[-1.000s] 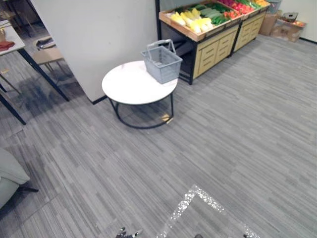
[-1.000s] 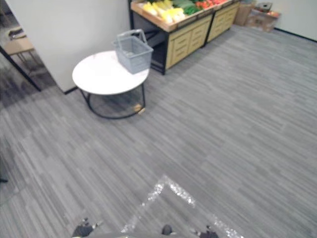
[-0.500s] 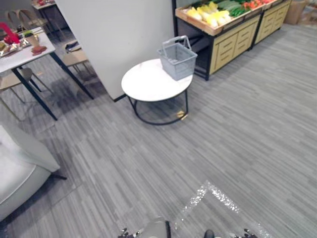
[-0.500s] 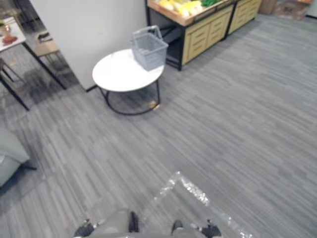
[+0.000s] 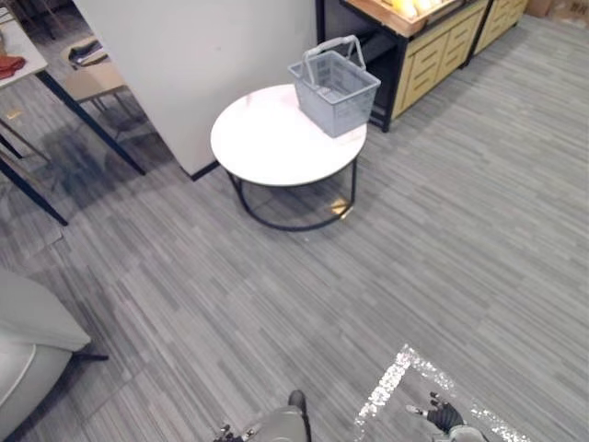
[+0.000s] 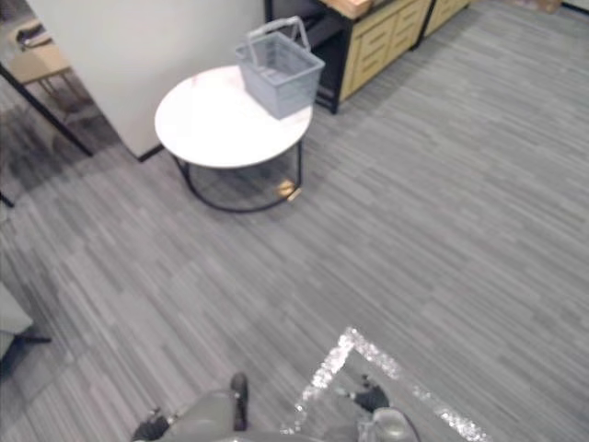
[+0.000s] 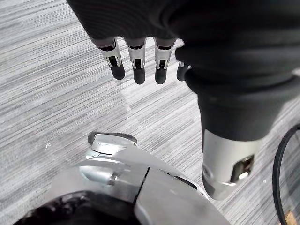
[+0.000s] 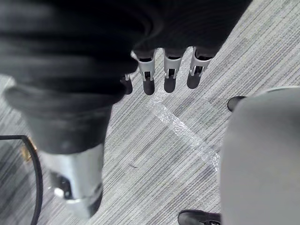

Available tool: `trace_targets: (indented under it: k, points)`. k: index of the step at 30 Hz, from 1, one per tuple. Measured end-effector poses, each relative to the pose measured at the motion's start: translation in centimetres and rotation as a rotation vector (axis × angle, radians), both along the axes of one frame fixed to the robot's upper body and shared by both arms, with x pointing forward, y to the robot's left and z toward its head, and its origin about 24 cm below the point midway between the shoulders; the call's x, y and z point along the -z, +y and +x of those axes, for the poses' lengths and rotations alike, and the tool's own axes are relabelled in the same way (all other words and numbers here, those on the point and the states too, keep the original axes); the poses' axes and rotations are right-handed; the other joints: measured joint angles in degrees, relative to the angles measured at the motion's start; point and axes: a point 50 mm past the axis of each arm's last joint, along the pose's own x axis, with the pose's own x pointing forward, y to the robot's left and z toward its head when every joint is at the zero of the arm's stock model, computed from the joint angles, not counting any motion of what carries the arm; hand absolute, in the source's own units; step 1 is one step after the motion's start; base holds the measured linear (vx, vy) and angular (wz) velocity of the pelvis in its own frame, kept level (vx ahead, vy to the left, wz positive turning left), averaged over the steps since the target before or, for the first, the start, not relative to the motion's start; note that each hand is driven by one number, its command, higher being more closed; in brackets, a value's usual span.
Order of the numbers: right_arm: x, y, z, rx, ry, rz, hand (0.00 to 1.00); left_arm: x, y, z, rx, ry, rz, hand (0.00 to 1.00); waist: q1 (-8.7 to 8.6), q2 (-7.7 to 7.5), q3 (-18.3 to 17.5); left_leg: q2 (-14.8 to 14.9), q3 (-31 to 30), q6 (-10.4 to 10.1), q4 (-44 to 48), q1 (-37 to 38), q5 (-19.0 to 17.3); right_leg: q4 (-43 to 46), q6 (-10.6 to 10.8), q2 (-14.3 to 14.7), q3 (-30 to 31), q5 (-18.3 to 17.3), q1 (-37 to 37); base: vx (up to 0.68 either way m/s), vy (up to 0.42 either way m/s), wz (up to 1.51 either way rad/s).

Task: Pick vegetable in the basket

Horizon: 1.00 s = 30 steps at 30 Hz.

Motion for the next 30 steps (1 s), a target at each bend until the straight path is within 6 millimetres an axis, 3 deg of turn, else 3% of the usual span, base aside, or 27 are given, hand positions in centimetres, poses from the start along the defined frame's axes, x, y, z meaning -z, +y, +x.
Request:
trace_targets:
  k: [1,3,4,6,7,9,10,12,13,14,15,16,17,18,20,21,22,23,25,27,28,29,30]
  points:
    - [-0.1,-0.1,0.1,0.004,-0.006,-0.001,0.0,0.0,0.1,0.1,0.024,0.005,0.007,0.0,-0.31,-0.1,0.0,-0.4,0.0,0.3,-0.1,0.7,-0.2,4.2,-1.0,-0.4,0.2,1.5,-1.7,0.33,0.234,0.14]
    - [-0.2,-0.6,0.3,0.031,-0.018,-0.002,0.0,-0.1,0.2,0.2,0.067,0.01,0.016,0.0,-1.31,-0.27,0.2,-1.1,-1.1,1.4,-0.6,3.8,-0.9,14.7,-3.5,-1.0,1.3,11.1,-5.7,0.29,0.167,0.35]
    - [-0.3,-0.8,0.2,0.043,-0.021,-0.006,0.0,-0.1,0.2,0.2,0.096,0.014,0.021,0.0,-1.86,0.36,0.5,-0.6,-1.9,2.2,-1.9,7.0,-1.1,20.8,-2.8,-0.6,2.5,17.1,-6.9,0.32,0.1,0.55]
    - [-0.3,-0.8,0.1,0.056,-0.025,0.0,0.0,-0.3,0.4,0.7,0.136,0.001,0.034,0.0,-1.85,-0.62,0.7,-0.4,-2.9,3.1,-3.6,11.5,-1.7,35.1,-5.0,0.3,1.8,11.6,-10.9,0.33,0.043,0.5]
    - [-0.4,-1.0,0.1,0.071,-0.036,-0.002,0.0,-0.4,0.4,1.1,0.14,-0.015,0.035,0.0,-1.92,-0.71,0.8,-0.3,-4.1,3.3,-5.6,14.9,-1.8,42.4,-8.7,1.1,-1.5,8.0,-14.7,0.28,-0.015,0.36]
    - [-0.4,-1.2,0.1,0.084,-0.043,-0.002,0.0,-0.5,0.3,1.3,0.147,-0.023,0.029,0.0,-2.26,-0.72,0.8,-0.1,-4.4,3.8,-7.2,17.1,-2.2,44.2,-9.2,3.1,-3.1,4.5,-18.7,0.24,-0.079,0.27]
    - [-0.5,-1.3,0.2,0.092,-0.045,0.001,0.0,-0.5,0.2,1.6,0.151,-0.029,0.025,0.0,-2.49,-0.99,1.8,-0.1,-4.4,4.3,-7.9,19.3,-2.6,41.2,-9.1,5.1,-4.4,2.5,-20.4,0.27,-0.179,0.27]
    - [-0.3,-1.1,-0.2,0.102,-0.033,0.011,0.0,-0.5,0.2,1.5,0.136,-0.03,0.021,0.0,-3.22,-1.13,2.7,0.5,-5.2,3.6,-8.2,21.9,-4.7,28.2,-8.9,7.5,-8.2,1.8,-20.2,0.3,-0.242,0.35]
    - [-0.1,-0.7,-0.6,0.11,-0.027,0.023,0.0,-0.5,0.4,1.3,0.122,-0.029,0.024,0.0,-3.51,-1.7,2.8,0.5,-5.8,2.1,-8.3,22.8,-6.6,17.6,-7.6,8.1,-10.2,3.2,-19.2,0.25,-0.273,0.41]
    - [0.1,-0.4,-1.2,0.135,-0.015,0.034,0.0,-0.5,0.6,1.4,0.098,-0.033,0.025,0.0,-3.83,-2.53,2.9,0.7,-5.9,-0.1,-8.3,24.0,-9.3,8.4,-8.9,8.2,-13.2,1.7,-16.5,0.27,-0.336,0.23]
    - [-0.1,-1.1,-1.0,0.156,-0.024,0.023,0.0,-0.4,-0.4,1.8,0.11,-0.042,0.008,0.0,-3.47,0.18,2.6,3.6,-5.8,-0.3,-8.5,23.6,-10.2,1.7,-9.4,12.1,-15.4,-1.0,-12.8,0.26,-0.32,0.02]
    - [-0.2,-1.5,-0.8,0.163,-0.034,0.015,0.0,-0.3,-1.0,2.0,0.117,-0.048,-0.004,0.0,-3.36,1.61,2.8,4.8,-5.4,-1.0,-9.4,23.8,-10.2,2.0,-8.7,13.1,-15.5,-0.6,-13.4,0.23,-0.259,-0.22]
    - [-0.6,-2.1,0.0,0.178,-0.061,0.006,0.0,-0.4,-1.7,2.9,0.117,-0.069,-0.022,0.0,-3.12,3.1,3.9,6.4,-4.9,-2.2,-11.3,25.2,-9.5,7.0,-8.6,13.3,-14.9,-1.7,-16.7,0.19,-0.182,0.11]
    - [-0.7,-2.3,-0.2,0.186,-0.067,0.0,0.0,-0.5,-1.8,3.4,0.119,-0.082,-0.022,0.0,-3.74,3.32,4.1,7.4,-5.5,-3.5,-14.2,26.6,-8.6,12.9,-9.6,10.6,-12.7,-3.9,-20.6,0.16,-0.148,0.2]
    - [-0.5,-2.1,-0.7,0.199,-0.06,0.004,0.0,-0.6,-1.6,3.6,0.116,-0.091,-0.016,0.0,-3.94,2.12,3.5,7.3,-5.8,-3.0,-15.7,27.9,-9.1,11.8,-8.7,7.2,-10.6,-3.5,-22.1,0.38,-0.276,0.23]
    - [-0.5,-2.1,-0.9,0.199,-0.051,0.003,0.0,-0.5,-1.3,3.1,0.092,-0.075,-0.015,0.0,-3.23,1.68,3.0,8.6,-5.7,-1.8,-16.7,30.7,-9.6,11.6,-6.1,6.6,-11.1,-6.2,-21.5,0.58,-0.414,0.07]
    - [-0.6,-2.2,-0.6,0.195,-0.057,0.001,0.0,-0.4,-1.4,3.2,0.083,-0.075,-0.02,0.0,-3.32,1.78,3.0,9.2,-5.8,-1.4,-15.8,30.6,-8.4,12.5,-6.9,6.7,-11.8,-7.7,-21.2,0.57,-0.436,0.04]
    - [-0.5,-1.9,-0.5,0.189,-0.055,0.009,0.0,-0.5,-1.8,3.7,0.076,-0.088,-0.033,0.0,-3.38,1.04,2.5,9.4,-6.7,-1.4,-13.5,29.6,-4.8,13.9,-7.1,6.7,-12.1,-9.8,-20.9,0.41,-0.365,0.13]
    - [-0.4,-1.9,-0.7,0.171,-0.044,0.007,0.0,-0.4,-2.8,3.8,0.101,-0.088,-0.054,0.0,-3.45,2.15,1.1,10.6,-9.4,-2.0,-7.8,26.7,-1.0,13.1,-8.8,8.2,-13.3,-11.3,-19.0,0.4,-0.37,0.02]
    - [-0.3,-2.5,-1.2,0.133,-0.009,-0.017,0.0,-0.1,-3.7,3.5,0.112,-0.076,-0.077,0.0,-3.67,4.71,-0.7,12.8,-13.3,-6.0,5.6,20.6,6.3,7.6,-10.1,12.0,-15.1,-12.1,-13.7,0.45,-0.298,-0.07]
    - [-0.2,-2.4,-1.4,0.123,-0.003,-0.017,0.0,-0.1,-3.7,3.5,0.112,-0.077,-0.077,0.0,-4.06,4.72,-0.8,12.6,-14.9,-7.1,10.1,18.2,9.9,6.4,-10.5,12.4,-15.5,-12.3,-11.9,0.46,-0.249,0.09]
    - [-0.2,-2.2,-1.5,0.098,0.004,-0.02,0.0,-0.1,-3.7,3.5,0.11,-0.077,-0.079,0.0,-4.51,4.32,-0.5,12.0,-18.0,-10.8,20.0,13.4,16.7,3.4,-11.1,13.3,-16.0,-12.6,-8.1,0.35,-0.176,0.07]
    - [-0.2,-2.2,-1.5,0.089,0.007,-0.023,0.0,-0.1,-3.8,3.6,0.114,-0.077,-0.079,0.0,-4.46,4.12,-0.4,11.5,-18.5,-11.6,26.3,11.1,16.9,1.9,-11.2,13.8,-15.9,-12.7,-6.4,0.41,-0.196,-0.14]
